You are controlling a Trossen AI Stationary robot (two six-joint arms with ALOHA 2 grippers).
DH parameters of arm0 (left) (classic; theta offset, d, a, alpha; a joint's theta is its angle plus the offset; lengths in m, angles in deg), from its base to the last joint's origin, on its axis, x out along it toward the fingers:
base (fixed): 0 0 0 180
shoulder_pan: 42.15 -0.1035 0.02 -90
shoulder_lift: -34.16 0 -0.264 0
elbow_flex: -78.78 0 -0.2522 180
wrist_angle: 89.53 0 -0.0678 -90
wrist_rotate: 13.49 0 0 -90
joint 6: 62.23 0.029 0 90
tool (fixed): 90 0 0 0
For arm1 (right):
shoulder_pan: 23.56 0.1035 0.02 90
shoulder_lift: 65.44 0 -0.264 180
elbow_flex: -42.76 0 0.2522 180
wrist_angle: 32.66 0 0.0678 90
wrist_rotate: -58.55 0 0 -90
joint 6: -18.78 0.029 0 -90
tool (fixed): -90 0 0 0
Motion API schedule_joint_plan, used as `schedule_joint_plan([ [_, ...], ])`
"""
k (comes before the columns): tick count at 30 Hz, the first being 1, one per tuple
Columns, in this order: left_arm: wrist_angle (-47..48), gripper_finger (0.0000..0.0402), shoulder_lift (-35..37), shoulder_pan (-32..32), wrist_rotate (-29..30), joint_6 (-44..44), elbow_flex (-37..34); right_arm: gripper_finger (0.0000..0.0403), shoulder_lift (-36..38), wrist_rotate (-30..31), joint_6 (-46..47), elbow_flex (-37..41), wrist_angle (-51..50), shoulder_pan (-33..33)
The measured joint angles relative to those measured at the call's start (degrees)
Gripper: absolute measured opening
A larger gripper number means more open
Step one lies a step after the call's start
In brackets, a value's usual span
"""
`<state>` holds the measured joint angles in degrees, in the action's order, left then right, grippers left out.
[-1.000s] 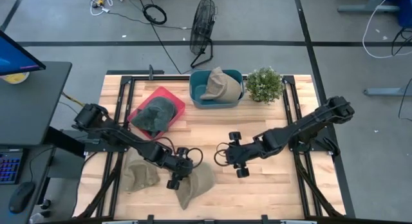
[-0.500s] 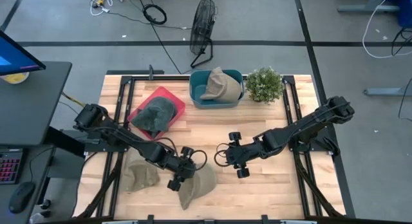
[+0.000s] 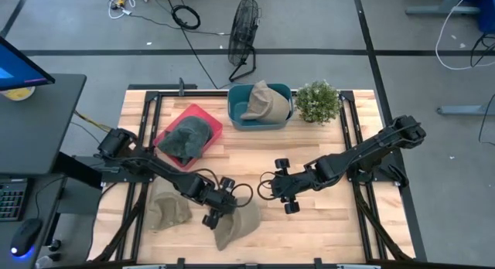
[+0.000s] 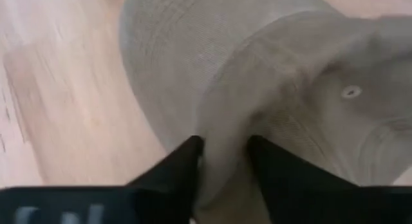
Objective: Pick & Place hat
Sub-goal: Put the right brown cap into the blue bin
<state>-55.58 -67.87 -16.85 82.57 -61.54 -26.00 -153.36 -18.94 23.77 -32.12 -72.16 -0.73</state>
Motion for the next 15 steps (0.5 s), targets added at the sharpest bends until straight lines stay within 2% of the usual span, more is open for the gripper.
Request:
schedule_joint_plan([
  [5, -0.09, 0.0020, 0.02, -0.73, 3.30, -0.78, 0.05, 0.0185, 0.00, 0.00, 0.61, 0.00, -0.12, 0.15],
  [9, 2.58, 0.0013, 0.40, -1.49, 12.02, -2.78, 1.88, 0.0184, 0.15, -1.64, -0.38, 0.00, -1.72, 1.83],
  [15, 11.47, 0.0006, 1.34, -3.41, 25.28, 4.70, 9.05, 0.0165, 0.29, -0.97, 3.21, -0.04, -5.25, 5.95],
])
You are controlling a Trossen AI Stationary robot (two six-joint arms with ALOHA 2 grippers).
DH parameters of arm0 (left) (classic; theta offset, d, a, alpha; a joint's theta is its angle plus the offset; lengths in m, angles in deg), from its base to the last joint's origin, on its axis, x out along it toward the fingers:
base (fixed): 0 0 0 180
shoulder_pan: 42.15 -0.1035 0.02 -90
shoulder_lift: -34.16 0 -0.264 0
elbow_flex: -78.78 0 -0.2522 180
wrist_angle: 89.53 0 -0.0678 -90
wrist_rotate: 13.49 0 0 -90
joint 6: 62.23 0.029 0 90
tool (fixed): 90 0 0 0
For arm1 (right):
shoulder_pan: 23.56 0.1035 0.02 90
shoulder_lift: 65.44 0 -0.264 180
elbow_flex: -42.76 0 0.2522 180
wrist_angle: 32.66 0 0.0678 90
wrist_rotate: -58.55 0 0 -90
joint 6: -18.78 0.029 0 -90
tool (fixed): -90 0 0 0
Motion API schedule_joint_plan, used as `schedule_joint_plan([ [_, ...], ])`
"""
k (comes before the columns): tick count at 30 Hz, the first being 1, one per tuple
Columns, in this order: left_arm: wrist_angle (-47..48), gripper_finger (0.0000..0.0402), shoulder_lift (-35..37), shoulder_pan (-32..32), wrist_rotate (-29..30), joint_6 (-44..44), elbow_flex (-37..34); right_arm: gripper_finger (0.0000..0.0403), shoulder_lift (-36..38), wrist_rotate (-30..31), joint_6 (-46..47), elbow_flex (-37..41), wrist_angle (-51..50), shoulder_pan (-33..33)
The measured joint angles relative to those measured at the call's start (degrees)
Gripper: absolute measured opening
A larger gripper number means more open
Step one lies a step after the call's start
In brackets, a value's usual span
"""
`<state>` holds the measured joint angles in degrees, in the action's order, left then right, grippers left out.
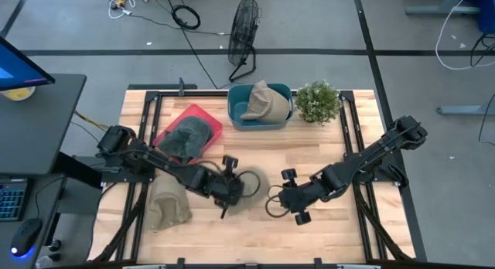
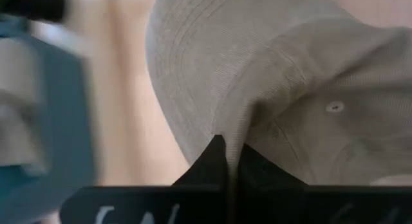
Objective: Pick & Place hat
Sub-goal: Put the right brown cap into the blue bin
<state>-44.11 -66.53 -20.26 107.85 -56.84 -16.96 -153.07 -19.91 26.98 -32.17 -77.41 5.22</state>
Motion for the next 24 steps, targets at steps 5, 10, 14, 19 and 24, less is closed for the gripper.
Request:
schedule_joint_plan([
  [5, 5.19, 0.0005, -0.02, -5.66, 2.41, 7.85, 7.20, 0.0150, 0.04, 0.03, 6.56, -0.02, -3.62, 2.64],
  [10, 6.47, 0.0005, -0.02, -13.17, 2.27, 23.09, 13.91, 0.0146, 0.06, 0.04, 11.10, -0.02, -5.99, 4.19],
  [14, 5.34, 0.0004, -0.02, -20.40, 2.34, 43.29, 16.58, 0.0146, 0.06, 0.03, 11.38, -0.02, -6.01, 4.96],
  [19, 2.32, 0.0004, -0.02, -30.85, -1.29, 56.31, 18.42, 0.0146, 0.06, 1.57, 11.47, -0.02, -5.94, 5.11],
  [24, -5.30, 0.0003, -0.06, -39.26, -6.42, 68.74, 18.42, 0.0146, 0.06, 3.30, 11.47, -0.02, -5.87, 5.07],
])
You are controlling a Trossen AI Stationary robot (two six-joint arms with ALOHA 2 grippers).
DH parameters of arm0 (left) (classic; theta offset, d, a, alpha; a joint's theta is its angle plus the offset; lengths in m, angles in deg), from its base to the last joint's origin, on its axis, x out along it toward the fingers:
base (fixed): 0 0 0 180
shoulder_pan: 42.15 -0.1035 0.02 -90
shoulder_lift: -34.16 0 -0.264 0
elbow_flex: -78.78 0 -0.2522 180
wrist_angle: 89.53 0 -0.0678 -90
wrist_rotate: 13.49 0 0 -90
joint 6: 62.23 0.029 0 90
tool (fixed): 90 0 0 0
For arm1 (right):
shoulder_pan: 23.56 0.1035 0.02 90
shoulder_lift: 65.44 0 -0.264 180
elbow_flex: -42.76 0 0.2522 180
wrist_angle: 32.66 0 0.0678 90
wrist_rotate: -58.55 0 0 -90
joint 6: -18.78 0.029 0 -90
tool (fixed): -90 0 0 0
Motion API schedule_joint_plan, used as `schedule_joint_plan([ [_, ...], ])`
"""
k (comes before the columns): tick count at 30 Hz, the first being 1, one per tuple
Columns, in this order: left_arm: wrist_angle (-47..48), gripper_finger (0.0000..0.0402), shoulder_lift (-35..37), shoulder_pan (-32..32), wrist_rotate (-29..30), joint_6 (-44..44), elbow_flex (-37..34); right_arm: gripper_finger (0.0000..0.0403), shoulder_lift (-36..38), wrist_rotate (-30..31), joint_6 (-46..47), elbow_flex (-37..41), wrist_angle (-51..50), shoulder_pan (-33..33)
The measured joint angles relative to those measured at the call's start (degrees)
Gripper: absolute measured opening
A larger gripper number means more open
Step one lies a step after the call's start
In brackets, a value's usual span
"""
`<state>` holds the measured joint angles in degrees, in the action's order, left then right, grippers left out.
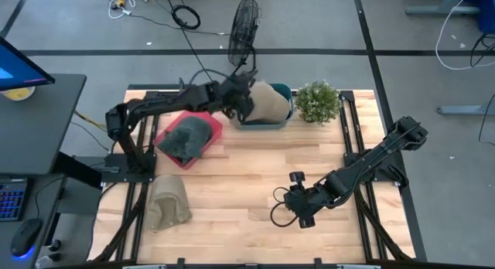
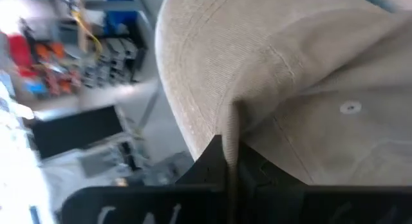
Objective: Pick & Place hat
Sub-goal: Put the right brown cap into the blue bin
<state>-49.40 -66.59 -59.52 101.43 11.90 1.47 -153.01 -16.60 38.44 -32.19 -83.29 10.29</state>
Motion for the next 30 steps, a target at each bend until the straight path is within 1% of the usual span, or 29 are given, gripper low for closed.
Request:
schedule_joint_plan([
  [2, -2.63, 0.0003, 0.00, -1.87, -1.88, 6.06, 0.00, 0.0146, 0.00, 0.93, 0.01, 0.00, 0.02, 0.00],
  [4, -5.30, 0.0003, 0.00, -3.32, -3.72, 10.04, -0.02, 0.0146, 0.00, 1.21, 0.00, 0.00, 0.00, 0.00],
  [7, -8.81, 0.0003, 0.00, -5.00, -6.50, 12.42, 0.00, 0.0146, 0.00, 1.21, 0.00, 0.00, 0.00, 0.00],
  [10, -8.89, 0.0003, -0.51, -6.55, -10.47, 14.82, 0.00, 0.0146, 0.00, 1.21, 0.00, 0.00, 0.04, 0.00],
  [12, -7.63, 0.0003, -0.78, -7.36, -13.50, 13.92, -0.28, 0.0146, 0.00, 1.21, 0.05, 0.04, 0.19, 0.00],
  [14, -7.90, 0.0005, -1.67, -7.67, -15.16, 12.50, -0.44, 0.0146, 0.00, 1.20, 0.86, 0.04, 0.36, 0.00],
  [16, -7.17, 0.0005, -2.45, -8.02, -15.37, 12.41, -1.52, 0.0146, 0.02, 1.21, 0.96, 0.09, 0.73, 0.00],
  [18, -9.12, 0.0004, -3.91, -8.02, -15.70, 12.37, -2.13, 0.0146, 0.02, 1.21, 0.94, 0.09, 0.92, 0.00],
  [22, -9.37, 0.0007, -7.07, -8.21, -16.41, 7.76, -2.34, 0.0146, 0.04, 1.18, 1.82, 0.09, 1.52, 0.07],
  [27, -9.21, 0.0014, -11.56, -8.39, -16.01, 5.79, -2.38, 0.0146, 0.04, 1.07, 2.43, 0.09, 1.56, 0.17],
  [30, -10.98, 0.0017, -13.60, -8.11, -15.42, 1.85, -2.32, 0.0146, 0.04, 1.05, 2.40, 0.09, 1.45, 0.17],
])
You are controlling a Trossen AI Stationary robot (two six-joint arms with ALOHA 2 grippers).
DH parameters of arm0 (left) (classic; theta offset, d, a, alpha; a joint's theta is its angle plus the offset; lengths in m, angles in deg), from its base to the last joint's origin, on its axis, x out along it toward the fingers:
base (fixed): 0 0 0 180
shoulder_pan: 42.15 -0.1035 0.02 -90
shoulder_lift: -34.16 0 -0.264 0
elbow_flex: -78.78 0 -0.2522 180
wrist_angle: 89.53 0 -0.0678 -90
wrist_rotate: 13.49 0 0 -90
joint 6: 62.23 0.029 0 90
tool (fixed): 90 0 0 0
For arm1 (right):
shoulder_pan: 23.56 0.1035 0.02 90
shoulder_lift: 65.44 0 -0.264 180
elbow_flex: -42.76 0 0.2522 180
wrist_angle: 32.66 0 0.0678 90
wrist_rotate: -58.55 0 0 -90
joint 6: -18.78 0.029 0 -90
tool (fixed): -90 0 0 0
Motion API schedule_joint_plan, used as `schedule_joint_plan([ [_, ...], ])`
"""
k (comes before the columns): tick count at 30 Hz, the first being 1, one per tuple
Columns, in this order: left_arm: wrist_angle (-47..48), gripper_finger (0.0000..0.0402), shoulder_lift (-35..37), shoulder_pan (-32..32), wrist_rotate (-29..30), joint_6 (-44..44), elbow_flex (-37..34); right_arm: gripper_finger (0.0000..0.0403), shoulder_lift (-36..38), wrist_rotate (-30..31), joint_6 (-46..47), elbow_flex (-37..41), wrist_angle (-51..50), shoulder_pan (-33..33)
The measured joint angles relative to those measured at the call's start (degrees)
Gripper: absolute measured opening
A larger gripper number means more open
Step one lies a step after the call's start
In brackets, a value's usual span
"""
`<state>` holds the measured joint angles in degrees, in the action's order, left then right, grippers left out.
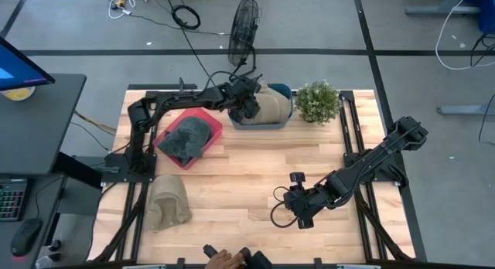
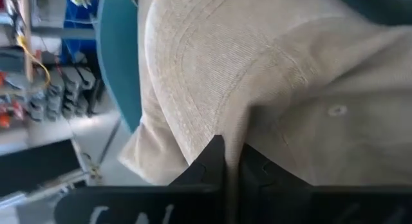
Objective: Pick & Place hat
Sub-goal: Put the right brown cap into the blue bin
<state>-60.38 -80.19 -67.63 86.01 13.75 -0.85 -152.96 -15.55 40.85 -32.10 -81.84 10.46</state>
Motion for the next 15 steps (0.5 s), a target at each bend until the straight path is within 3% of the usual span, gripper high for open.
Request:
schedule_joint_plan([
  [6, -0.21, 0.0046, -1.92, 0.02, 3.71, -8.35, -0.02, 0.0146, 0.00, -0.02, -0.12, 0.00, -0.34, 0.00],
  [12, -0.19, 0.0113, -1.92, 0.72, 4.41, -13.74, -0.02, 0.0146, 0.00, 0.02, -0.24, 0.00, -0.45, 0.00],
  [15, -0.38, 0.0150, -1.77, 2.23, 8.44, -13.75, -0.02, 0.0146, 0.00, 0.02, -0.22, 0.00, -0.45, 0.00],
])
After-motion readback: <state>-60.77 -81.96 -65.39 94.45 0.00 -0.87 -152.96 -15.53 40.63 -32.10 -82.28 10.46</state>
